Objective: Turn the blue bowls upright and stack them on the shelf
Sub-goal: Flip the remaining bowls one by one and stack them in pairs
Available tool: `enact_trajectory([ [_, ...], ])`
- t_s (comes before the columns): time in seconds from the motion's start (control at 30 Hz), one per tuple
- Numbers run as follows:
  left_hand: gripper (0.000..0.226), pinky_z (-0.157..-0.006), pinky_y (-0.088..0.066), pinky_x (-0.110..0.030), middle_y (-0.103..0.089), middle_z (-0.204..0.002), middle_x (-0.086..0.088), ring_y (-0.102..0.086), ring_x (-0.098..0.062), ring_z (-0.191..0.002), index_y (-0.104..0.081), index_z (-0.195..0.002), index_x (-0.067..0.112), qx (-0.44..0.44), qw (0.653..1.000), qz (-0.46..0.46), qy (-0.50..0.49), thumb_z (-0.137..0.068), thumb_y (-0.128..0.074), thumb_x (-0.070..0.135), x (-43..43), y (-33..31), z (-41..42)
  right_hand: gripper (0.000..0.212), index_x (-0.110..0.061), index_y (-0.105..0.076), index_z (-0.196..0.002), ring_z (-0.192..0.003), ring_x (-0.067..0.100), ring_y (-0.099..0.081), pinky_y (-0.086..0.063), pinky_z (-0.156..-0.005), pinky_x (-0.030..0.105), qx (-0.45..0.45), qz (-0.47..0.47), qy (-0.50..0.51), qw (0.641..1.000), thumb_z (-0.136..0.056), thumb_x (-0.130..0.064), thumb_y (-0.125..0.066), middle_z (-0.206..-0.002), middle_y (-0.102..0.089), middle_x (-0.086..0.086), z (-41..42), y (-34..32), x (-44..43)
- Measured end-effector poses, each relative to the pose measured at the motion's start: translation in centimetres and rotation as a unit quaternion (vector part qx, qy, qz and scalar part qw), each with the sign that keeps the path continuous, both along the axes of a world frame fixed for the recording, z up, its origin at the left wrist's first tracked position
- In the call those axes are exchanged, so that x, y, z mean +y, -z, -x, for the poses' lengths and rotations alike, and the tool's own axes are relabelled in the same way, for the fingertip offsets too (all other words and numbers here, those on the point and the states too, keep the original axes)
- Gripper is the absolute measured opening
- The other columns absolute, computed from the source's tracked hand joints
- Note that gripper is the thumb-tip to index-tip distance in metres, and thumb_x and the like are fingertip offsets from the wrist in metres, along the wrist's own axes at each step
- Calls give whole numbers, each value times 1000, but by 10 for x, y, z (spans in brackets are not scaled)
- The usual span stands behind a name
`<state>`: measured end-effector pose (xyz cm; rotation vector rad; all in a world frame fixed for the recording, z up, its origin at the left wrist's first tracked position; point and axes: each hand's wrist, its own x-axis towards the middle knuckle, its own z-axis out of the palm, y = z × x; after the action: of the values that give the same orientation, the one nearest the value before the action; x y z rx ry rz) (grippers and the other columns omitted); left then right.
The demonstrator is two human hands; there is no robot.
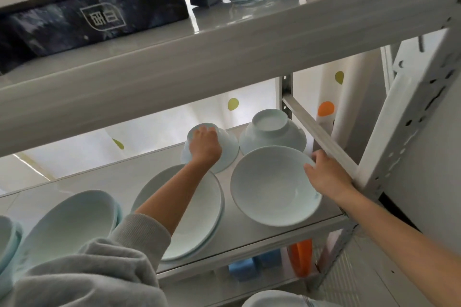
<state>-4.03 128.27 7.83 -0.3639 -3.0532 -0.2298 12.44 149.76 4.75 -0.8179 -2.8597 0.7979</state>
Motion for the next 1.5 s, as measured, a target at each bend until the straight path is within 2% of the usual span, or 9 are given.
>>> enact_trajectory([
  [0.2, 32, -92, -45, -40, -60, -121, -13, -55, -33, -114, -60, -116, 8, -14, 1000, 20, -16, -87, -47, 4, -16, 13, 20, 47, -13, -41, -132, -117, 27, -51, -44, -93, 39, 74, -6, -16, 997, -93, -37, -48, -129, -55, 7, -6, 4, -6],
  [0.37, 25, -82, -47, -39, -64, -110, -14, -57, -33, -104, -63, -103, 6, -3, 1000, 3, -5, -84, -47, 1, -18, 17, 26, 44, -14, -41, -132, -117, 25, -48, -39, -95, 36, 96, 20, -32, 995, -93, -34, -48, -129, -51, 7, -10, 4, -9],
  [0.53, 22, -85, -48, -39, -63, -112, -16, -57, -33, -107, -63, -103, 3, -4, 1000, -3, 10, -86, -50, 1, -18, 20, 29, 43, -16, -41, -132, -117, 22, -48, -41, -94, 35, 125, 29, -46, 991, -94, -34, -48, -131, -50, 5, -12, 4, -13],
  [0.7, 21, -78, -47, -37, -64, -106, -18, -59, -33, -99, -64, -97, 0, 17, 999, -47, 9, -84, -48, -3, -19, 17, 32, 45, -14, -41, -133, -118, 22, -47, -38, -93, 29, 161, 21, -63, 985, -93, -31, -52, -132, -48, 6, -10, 2, -15],
  [1.0, 5, -62, -38, -31, -59, -84, -13, -55, -32, -80, -60, -74, -1, 111, 975, -182, 65, -72, -59, -6, -29, -31, 27, 53, -12, -35, -138, -122, 25, -45, -38, -102, 38, 211, 18, -67, 975, -91, -26, -56, -136, -44, 9, -4, -1, -16],
  [1.23, 15, -65, -41, -23, -60, -71, -3, -51, -13, -64, -62, -70, 10, 93, 921, -349, 148, -70, -74, 1, -25, -77, -14, 84, -29, -9, -148, -138, 23, -31, -32, -112, 48, 287, 55, -99, 951, -86, -21, -65, -153, -25, 1, 10, -13, -13],
  [1.33, 22, -69, -45, -18, -62, -70, 2, -53, -3, -64, -62, -67, 18, 21, 885, -422, 195, -70, -77, 3, -22, -87, -36, 90, -34, -5, -148, -138, 7, -23, -20, -110, 32, 307, 125, -112, 937, -84, -29, -68, -156, -20, -6, 18, -27, -13],
  [1.43, 19, -72, -56, -36, -63, -72, -4, -58, -17, -72, -62, -73, 11, -128, 807, -541, 201, -73, -73, -5, -18, -91, -53, 85, -31, -6, -148, -131, 0, -26, -22, -107, 27, 326, 201, -118, 916, -86, -32, -64, -155, -24, -3, 26, -42, -14],
  [1.5, 15, -65, -59, -36, -66, -70, -4, -63, -17, -68, -61, -78, 6, -230, 739, -599, 204, -78, -66, -8, -15, -87, -61, 73, -30, -8, -146, -128, 9, -38, -34, -105, 34, 338, 294, -124, 886, -92, -28, -55, -148, -35, 4, 29, -51, -13],
])
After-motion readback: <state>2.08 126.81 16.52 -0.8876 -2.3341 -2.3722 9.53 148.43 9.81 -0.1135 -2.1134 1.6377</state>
